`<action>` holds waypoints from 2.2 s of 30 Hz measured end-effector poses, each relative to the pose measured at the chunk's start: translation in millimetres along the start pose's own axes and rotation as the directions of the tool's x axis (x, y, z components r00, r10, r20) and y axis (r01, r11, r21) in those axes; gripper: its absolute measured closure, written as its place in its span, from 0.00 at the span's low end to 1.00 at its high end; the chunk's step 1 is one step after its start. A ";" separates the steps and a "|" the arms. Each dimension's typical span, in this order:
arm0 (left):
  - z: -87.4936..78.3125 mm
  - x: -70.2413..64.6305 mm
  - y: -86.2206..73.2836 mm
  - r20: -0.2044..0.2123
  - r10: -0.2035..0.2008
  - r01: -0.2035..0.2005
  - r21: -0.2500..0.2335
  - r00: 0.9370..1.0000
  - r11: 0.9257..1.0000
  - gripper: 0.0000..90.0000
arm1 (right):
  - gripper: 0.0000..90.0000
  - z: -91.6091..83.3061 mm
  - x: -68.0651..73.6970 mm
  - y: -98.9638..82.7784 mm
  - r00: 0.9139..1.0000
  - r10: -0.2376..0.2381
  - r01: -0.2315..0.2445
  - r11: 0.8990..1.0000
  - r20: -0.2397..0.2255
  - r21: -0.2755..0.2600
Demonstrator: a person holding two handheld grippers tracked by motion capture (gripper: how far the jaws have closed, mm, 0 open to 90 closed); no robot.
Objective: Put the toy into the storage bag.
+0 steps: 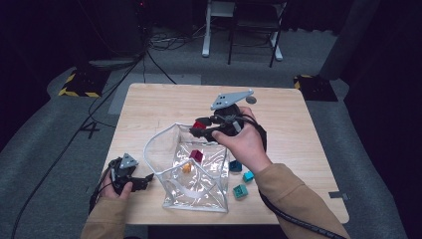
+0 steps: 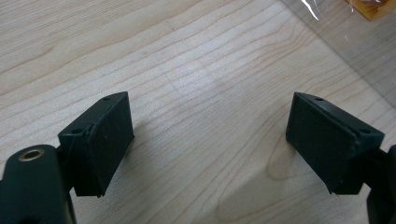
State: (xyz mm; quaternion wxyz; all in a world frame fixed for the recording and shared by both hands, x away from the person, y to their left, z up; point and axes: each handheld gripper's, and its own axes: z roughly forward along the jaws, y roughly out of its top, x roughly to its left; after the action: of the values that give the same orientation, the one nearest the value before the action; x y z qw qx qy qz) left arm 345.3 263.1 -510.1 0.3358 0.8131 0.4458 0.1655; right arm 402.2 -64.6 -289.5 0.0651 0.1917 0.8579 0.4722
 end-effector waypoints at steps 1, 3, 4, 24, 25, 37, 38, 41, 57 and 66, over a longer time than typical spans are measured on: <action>0.0 0.0 0.0 0.000 0.000 0.000 0.000 1.000 1.000 0.17 | 0.66 2.1 0.4 -0.5 1.000 0.001 -0.001 1.000 -0.001 0.004; -0.2 0.2 0.0 0.000 0.003 -0.003 0.002 1.000 1.000 0.17 | 0.66 6.0 0.5 -2.1 1.000 0.000 0.000 1.000 -0.009 0.015; -0.2 0.2 0.0 0.000 0.003 -0.003 0.003 1.000 1.000 0.17 | 0.66 7.9 0.7 -3.1 1.000 0.004 -0.003 1.000 -0.009 0.022; -0.2 0.2 0.0 0.000 0.003 -0.003 0.002 1.000 1.000 0.17 | 0.65 35.9 8.3 -27.3 0.998 0.016 -0.007 0.988 -0.055 0.157; -0.2 0.2 0.1 0.000 0.003 -0.003 0.003 1.000 1.000 0.17 | 0.61 35.9 8.6 -27.4 0.998 0.019 -0.009 0.987 -0.062 0.158; -0.1 0.2 0.1 -0.001 0.003 -0.003 0.003 1.000 1.000 0.17 | 0.40 1.7 9.7 -18.6 1.000 0.005 -0.005 0.998 -0.003 0.055; -0.2 0.2 0.1 -0.001 0.003 -0.003 0.003 1.000 1.000 0.17 | 0.40 -1.6 9.6 -18.2 1.000 0.006 -0.006 0.999 0.001 0.050; -0.2 0.2 0.1 -0.001 0.003 -0.003 0.003 1.000 1.000 0.17 | 0.40 -13.4 8.9 -17.8 1.000 0.002 -0.002 1.000 0.016 0.029; -0.1 0.2 0.1 0.000 0.003 -0.003 0.003 1.000 1.000 0.17 | 0.40 -76.9 -5.0 -39.3 0.992 0.035 -0.032 0.999 0.125 -0.030; -0.1 0.2 0.1 0.000 0.003 -0.003 0.003 1.000 1.000 0.17 | 0.40 -110.9 -17.0 -66.9 0.977 0.091 -0.082 0.995 0.192 -0.058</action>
State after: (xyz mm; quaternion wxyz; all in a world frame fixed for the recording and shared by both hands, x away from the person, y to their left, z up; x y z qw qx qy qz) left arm 345.4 263.4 -510.0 0.3344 0.8143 0.4447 0.1654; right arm 367.5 -190.5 -286.0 0.1328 0.2725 0.8264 0.4746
